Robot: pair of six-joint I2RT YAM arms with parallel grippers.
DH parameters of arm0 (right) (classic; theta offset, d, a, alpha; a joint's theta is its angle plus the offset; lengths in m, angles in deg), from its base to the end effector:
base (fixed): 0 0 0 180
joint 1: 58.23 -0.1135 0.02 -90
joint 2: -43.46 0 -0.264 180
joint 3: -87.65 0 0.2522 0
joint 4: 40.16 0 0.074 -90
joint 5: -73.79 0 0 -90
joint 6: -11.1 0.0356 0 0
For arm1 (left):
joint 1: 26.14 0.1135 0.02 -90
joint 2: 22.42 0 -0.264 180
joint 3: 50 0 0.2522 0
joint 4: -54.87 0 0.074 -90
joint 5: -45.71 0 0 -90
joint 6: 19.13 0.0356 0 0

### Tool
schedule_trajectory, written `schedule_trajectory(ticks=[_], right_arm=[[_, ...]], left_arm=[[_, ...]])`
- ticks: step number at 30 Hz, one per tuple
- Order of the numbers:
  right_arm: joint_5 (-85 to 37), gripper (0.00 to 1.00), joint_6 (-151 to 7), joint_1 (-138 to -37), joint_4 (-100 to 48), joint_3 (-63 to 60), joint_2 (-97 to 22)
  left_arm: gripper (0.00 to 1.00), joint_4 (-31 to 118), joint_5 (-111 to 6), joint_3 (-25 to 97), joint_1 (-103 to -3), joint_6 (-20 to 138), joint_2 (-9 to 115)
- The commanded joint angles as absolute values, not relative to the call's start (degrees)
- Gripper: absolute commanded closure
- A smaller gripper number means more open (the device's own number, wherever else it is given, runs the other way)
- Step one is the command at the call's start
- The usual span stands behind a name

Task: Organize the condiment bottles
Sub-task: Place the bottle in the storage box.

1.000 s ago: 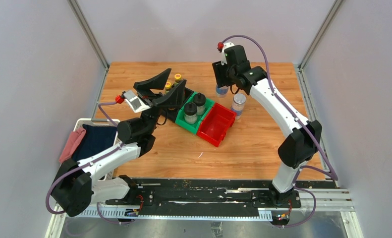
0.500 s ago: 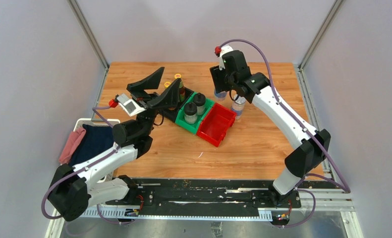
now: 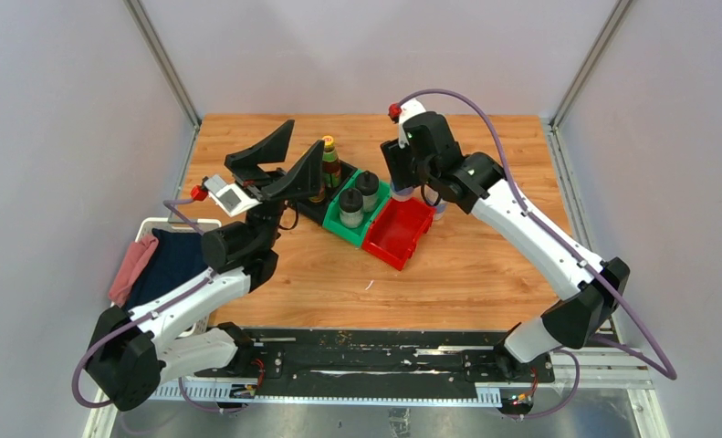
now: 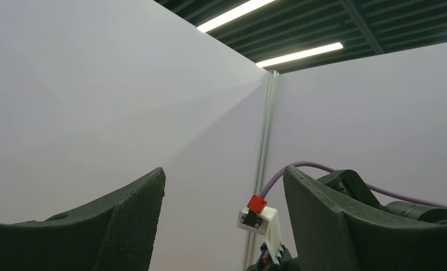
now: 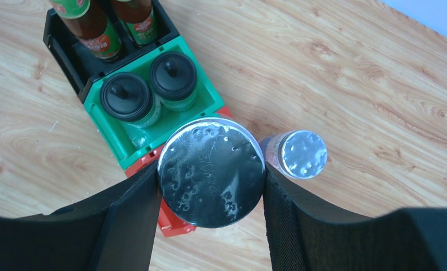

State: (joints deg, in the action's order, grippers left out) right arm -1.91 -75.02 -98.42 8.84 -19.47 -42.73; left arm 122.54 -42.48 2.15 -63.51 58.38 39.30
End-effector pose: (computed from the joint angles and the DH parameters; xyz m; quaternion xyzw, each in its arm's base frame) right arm 0.2606 0.2087 0.4160 -0.2043 0.8284 0.0926 0.5133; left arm 0.1608 -0.1214 0.3971 0.0444 0.2716 -0.4013 0.8736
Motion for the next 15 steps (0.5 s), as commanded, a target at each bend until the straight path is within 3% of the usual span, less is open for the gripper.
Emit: schedule_trajectory(ticks=[1, 15], right_arm=[[1.75, 1.0, -73.16, -101.04, 9.17, -17.42, -39.06], [3.7, 1.0, -70.43, -104.28, 12.01, -13.63, -35.99]], left_arm=[[0.21, 125.04, -41.39, 3.82, -64.11, 57.6, 38.42], [0.21, 125.9, -40.33, 3.75, -64.19, 56.08, 38.42]])
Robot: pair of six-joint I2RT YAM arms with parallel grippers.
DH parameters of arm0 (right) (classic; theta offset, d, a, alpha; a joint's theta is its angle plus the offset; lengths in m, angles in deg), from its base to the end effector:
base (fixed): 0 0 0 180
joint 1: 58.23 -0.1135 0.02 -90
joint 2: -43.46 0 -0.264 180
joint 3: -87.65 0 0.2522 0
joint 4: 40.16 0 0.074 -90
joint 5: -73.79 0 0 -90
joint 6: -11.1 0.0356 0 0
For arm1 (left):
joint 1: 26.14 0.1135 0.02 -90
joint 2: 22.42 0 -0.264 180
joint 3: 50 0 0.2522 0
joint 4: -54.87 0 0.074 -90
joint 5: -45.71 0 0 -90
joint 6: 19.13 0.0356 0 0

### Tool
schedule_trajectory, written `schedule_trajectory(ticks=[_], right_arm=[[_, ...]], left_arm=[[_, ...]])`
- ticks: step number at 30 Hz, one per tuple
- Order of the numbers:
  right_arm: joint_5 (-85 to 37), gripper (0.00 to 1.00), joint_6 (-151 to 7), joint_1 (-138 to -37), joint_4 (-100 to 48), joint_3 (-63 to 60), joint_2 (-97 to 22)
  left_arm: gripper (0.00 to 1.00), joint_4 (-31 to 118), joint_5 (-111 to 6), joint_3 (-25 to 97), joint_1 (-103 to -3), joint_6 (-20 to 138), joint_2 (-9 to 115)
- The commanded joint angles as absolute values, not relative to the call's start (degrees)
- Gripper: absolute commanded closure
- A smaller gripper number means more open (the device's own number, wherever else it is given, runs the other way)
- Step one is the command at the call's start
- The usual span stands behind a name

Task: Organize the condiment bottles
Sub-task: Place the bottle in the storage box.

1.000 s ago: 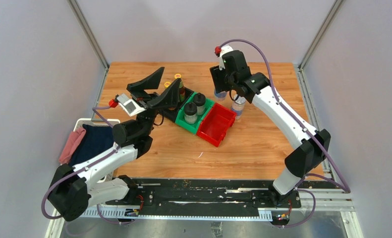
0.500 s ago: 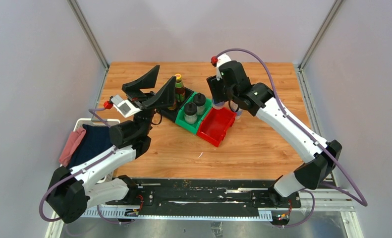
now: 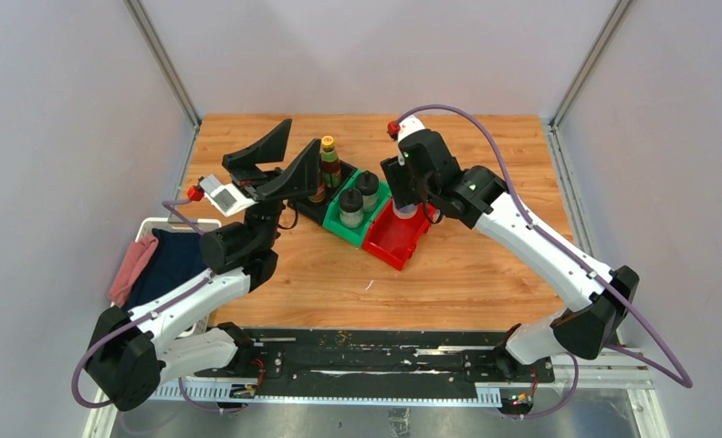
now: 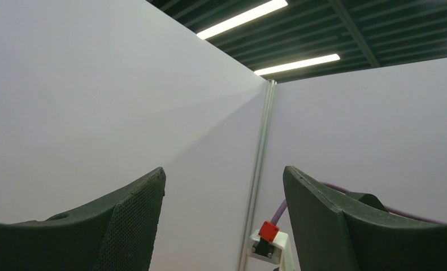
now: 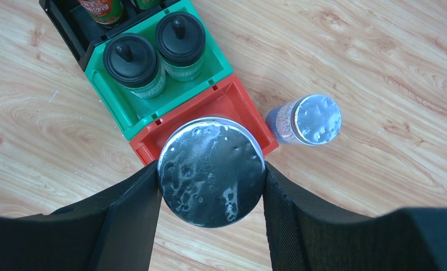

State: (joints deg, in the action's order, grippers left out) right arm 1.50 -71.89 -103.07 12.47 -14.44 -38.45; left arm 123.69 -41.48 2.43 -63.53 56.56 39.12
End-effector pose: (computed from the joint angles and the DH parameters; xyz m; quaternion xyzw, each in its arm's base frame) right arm 0.2279 0.2114 0.4040 -0.2107 0.8433 0.0866 0.4868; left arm 0.1587 -0.1191 0.4003 0.0291 0.2606 -0.4150 0.8712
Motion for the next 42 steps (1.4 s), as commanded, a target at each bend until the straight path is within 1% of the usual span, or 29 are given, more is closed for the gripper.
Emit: schedule_trajectory(ticks=[1, 17, 35, 42], right_arm=[[3.73, 1.0, -70.4, -104.35, 11.96, -13.44, -35.99], [4.31, 1.0, -67.46, -104.17, 10.24, -12.44, -37.25], [-0.06, 1.0, -61.26, -98.17, 9.56, -13.92, -43.28], [-0.86, 1.0, -60.07, -97.25, 9.01, -14.07, -44.83]], left_arm=[[0.21, 125.9, -40.33, 3.76, -64.18, 56.02, 38.45], [0.21, 125.76, -40.51, 3.09, -64.25, 55.13, 38.73], [0.21, 125.93, -40.52, 1.6, -64.64, 54.42, 37.62], [0.21, 126.13, -40.51, 1.13, -64.86, 54.53, 37.28]])
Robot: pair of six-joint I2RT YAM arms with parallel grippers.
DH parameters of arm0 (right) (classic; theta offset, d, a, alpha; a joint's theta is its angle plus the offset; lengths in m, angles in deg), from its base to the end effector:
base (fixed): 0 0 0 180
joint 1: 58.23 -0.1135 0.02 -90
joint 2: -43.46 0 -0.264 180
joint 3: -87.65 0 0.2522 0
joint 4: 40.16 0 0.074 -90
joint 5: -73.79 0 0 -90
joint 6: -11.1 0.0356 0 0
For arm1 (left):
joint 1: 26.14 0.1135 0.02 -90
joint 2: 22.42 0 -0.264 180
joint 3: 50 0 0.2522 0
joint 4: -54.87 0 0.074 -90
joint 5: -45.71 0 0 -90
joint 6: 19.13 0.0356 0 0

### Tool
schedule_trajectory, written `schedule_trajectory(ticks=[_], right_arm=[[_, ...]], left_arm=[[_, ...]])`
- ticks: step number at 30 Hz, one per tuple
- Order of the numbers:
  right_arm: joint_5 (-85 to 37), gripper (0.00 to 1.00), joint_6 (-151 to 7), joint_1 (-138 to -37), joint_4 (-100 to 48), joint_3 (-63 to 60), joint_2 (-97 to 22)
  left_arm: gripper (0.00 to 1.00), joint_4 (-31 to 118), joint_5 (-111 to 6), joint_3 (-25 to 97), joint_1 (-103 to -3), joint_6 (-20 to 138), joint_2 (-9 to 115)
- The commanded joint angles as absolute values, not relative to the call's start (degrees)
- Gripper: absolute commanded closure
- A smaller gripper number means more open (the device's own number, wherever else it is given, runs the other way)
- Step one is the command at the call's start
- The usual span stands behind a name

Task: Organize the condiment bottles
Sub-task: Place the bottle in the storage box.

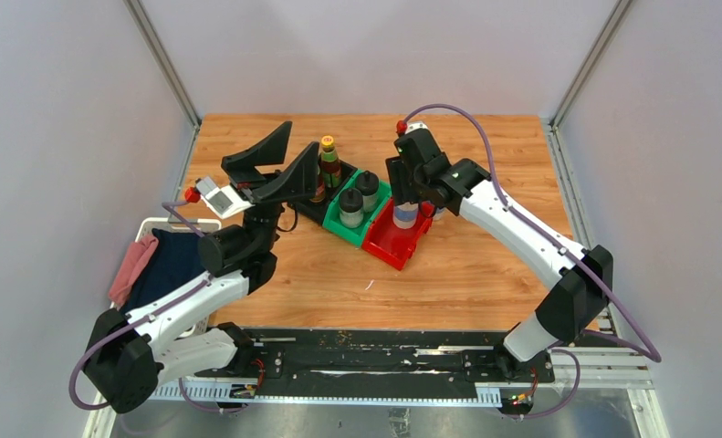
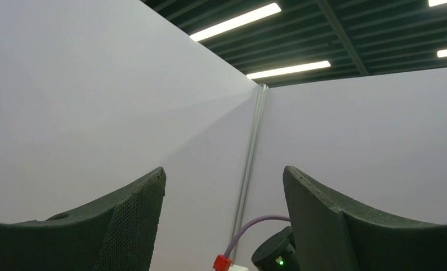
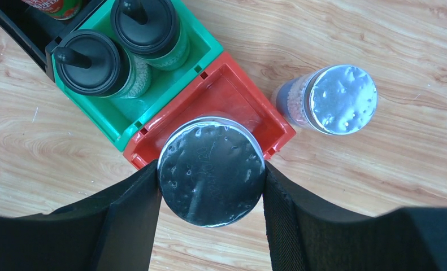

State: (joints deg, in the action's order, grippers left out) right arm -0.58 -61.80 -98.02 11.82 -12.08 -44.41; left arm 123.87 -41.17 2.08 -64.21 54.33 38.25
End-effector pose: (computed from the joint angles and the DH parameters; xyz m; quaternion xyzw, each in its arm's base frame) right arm 0.2672 0.2101 0.3594 -0.1205 0.8921 0.0906 0.4260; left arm 0.1540 -0.1182 0.4012 0.0218 0.2557 -0.4372 0.8620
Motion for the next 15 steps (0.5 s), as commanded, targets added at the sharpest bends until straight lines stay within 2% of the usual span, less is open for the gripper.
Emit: schedule_trajectory(ticks=[1, 15], right_arm=[[-1.07, 1.0, -59.96, -97.1, 8.87, -14.03, -45.0], [-1.63, 1.0, -60.24, -95.84, 6.59, -12.14, -45.88]], left_arm=[[0.21, 126.11, -40.51, 1.05, -64.9, 54.52, 37.26], [0.21, 126.51, -40.51, 0.44, -65.17, 54.78, 37.02]])
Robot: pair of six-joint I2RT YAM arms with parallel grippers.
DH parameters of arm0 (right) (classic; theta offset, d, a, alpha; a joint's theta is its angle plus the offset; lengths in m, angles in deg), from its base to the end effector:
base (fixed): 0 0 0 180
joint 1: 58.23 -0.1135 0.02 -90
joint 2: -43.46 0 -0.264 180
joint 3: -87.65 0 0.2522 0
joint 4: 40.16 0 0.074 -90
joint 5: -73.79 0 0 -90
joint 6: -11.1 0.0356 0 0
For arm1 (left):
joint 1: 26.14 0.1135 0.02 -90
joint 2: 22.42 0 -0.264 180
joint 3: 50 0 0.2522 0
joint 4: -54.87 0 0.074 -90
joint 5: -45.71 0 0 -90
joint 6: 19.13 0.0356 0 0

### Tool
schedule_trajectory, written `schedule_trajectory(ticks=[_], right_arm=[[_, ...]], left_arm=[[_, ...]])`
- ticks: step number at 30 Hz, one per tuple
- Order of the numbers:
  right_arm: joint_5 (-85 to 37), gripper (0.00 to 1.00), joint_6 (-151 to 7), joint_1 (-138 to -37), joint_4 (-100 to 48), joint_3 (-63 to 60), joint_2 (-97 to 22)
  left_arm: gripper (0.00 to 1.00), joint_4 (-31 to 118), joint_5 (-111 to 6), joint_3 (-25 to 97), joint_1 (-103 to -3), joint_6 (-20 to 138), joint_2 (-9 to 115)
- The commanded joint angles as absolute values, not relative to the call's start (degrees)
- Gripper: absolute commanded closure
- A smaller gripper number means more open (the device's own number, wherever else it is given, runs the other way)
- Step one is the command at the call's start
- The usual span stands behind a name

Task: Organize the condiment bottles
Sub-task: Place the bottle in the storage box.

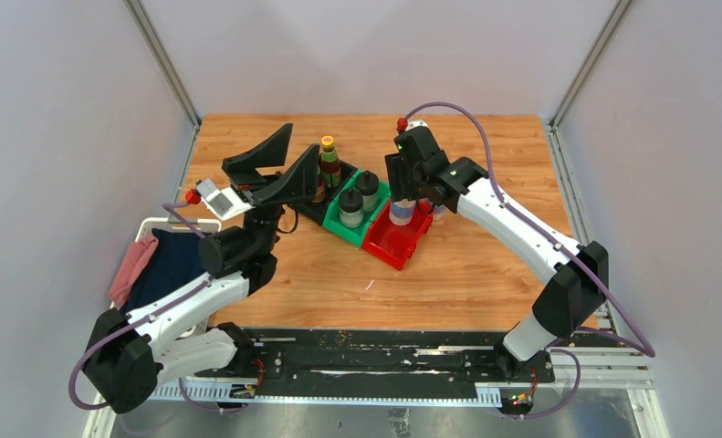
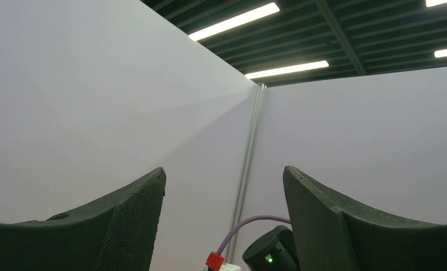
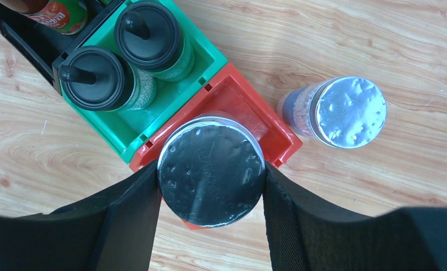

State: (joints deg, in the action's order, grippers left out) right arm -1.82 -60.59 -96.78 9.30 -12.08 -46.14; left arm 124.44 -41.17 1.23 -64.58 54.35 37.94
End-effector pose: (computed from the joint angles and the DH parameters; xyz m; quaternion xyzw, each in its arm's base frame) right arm 0.2795 0.2114 0.3531 -0.1048 0.8922 0.1026 0.4272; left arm 0.1520 -0.1182 0.3982 0.0226 0.2554 -0.4398 0.8607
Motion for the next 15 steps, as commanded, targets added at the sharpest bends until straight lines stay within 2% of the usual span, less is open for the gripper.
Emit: schedule_trajectory(ticks=[1, 15], right_arm=[[-1.69, 1.0, -60.31, -95.71, 6.42, -11.85, -45.84], [-1.45, 1.0, -60.91, -94.59, 4.34, -8.17, -45.88]], left_arm=[[0.21, 126.49, -40.51, 0.41, -65.21, 54.78, 37.1], [0.21, 126.73, -40.6, 0.49, -65.52, 54.97, 37.28]])
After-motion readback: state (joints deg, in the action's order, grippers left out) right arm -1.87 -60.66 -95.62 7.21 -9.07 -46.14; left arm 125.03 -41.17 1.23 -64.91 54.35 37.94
